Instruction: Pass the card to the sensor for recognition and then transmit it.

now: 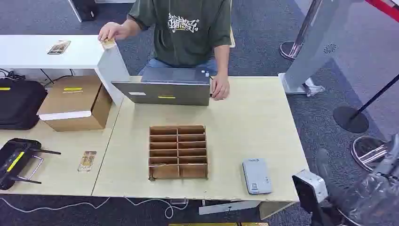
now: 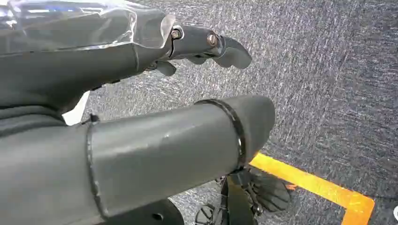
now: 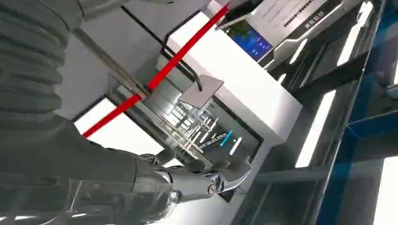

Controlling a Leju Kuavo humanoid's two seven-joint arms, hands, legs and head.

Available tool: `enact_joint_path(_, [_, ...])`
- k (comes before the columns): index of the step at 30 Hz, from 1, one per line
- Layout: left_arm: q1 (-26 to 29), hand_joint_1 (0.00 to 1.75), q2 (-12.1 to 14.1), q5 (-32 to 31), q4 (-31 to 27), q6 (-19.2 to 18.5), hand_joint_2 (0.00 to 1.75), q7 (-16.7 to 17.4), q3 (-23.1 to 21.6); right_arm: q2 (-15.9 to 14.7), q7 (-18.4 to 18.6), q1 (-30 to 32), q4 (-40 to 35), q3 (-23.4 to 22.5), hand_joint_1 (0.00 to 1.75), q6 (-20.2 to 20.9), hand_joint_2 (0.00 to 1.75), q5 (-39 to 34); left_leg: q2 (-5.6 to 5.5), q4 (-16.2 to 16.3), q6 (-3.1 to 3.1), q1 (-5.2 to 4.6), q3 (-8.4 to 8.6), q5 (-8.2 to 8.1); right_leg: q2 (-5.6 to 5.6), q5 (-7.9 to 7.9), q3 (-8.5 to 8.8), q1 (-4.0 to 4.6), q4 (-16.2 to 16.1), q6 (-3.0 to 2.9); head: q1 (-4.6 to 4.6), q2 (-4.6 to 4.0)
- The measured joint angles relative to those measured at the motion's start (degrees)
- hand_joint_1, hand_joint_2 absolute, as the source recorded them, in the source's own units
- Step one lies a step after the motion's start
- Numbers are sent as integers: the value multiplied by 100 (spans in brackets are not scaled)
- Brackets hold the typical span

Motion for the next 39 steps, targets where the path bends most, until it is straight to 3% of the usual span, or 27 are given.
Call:
enact_joint_path(8, [4,0,0,29,0,-4,0,-22,2,-7,434,-43,333,195,0,0,175,891,0,0,0,0,0,0,0,0,0,0,0,0,-2,0])
enact_joint_path(11, [8,0,0,39,0,-6,0,-22,2,-39,989,11,499,389,0,-2,175,1418,0,0,0,0,0,0,0,0,-1,0,0,0,-2,0])
enact_joint_path(13, [15,0,0,39,0,-9,0,-20,2,-48,1102,48,569,503,0,2,175,1534,0,0,0,0,-1,0,0,0,-1,0,0,0,-2,0])
enact_joint_path(16, [16,0,0,39,0,-28,0,-20,2,-66,1483,80,626,604,0,162,175,1935,0,0,0,0,0,0,0,-1,-1,0,0,-1,0,0])
enact_joint_path(18, [16,0,0,39,0,-44,0,-22,2,-127,1897,109,665,747,0,502,175,1982,0,0,0,0,-1,0,0,-1,-1,0,0,-1,-2,0])
enact_joint_path(25, [15,0,0,4,0,-59,0,-9,2,-376,2287,89,765,1179,0,796,175,1938,1,0,0,0,-3,0,1,0,0,0,0,0,-2,0])
enact_joint_path(28, [13,0,0,-92,0,-89,0,31,2,-534,2322,-231,903,1432,0,1113,175,1609,9,0,0,0,-5,0,6,3,0,0,0,0,-2,0])
enact_joint_path(32, [-39,0,-7,-249,0,-105,0,107,0,-684,2114,-1098,1282,1796,0,1732,175,938,16,0,-2,0,1,15,14,15,-1,0,1,-1,-2,0])
enact_joint_path(39, [-121,0,-33,-407,0,-146,0,212,-31,-783,2011,-2654,2090,2241,0,2256,175,506,15,0,-6,1,1,31,14,30,-4,0,3,-5,-2,0])
